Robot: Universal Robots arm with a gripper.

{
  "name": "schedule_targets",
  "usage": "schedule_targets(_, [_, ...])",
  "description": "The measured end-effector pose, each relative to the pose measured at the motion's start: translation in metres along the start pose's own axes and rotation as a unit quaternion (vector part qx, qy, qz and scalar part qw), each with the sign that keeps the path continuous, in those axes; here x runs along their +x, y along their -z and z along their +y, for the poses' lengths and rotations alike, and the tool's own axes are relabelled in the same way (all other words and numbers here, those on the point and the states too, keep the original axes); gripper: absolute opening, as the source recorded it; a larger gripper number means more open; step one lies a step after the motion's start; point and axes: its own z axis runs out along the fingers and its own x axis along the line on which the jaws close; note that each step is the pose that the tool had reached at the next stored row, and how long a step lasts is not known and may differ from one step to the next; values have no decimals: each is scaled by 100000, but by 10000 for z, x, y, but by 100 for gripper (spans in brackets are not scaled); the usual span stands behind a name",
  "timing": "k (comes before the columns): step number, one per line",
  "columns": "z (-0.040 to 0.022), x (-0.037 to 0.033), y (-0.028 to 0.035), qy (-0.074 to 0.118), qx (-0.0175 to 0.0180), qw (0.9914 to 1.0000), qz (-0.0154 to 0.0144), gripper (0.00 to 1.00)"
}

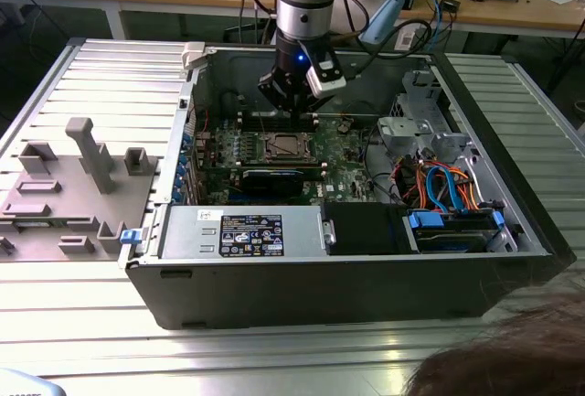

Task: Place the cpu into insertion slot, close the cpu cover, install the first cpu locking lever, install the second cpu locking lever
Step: 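Install the first cpu locking lever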

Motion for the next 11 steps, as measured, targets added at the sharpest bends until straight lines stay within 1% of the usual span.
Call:
schedule_targets(6, [-1, 15, 6, -8, 11, 100000, 2, 11])
schedule_targets(8, [-4, 34, 6, -3, 9, 100000, 2, 11])
schedule_targets(11, [-9, 89, 6, 1, 5, 100000, 0, 11])
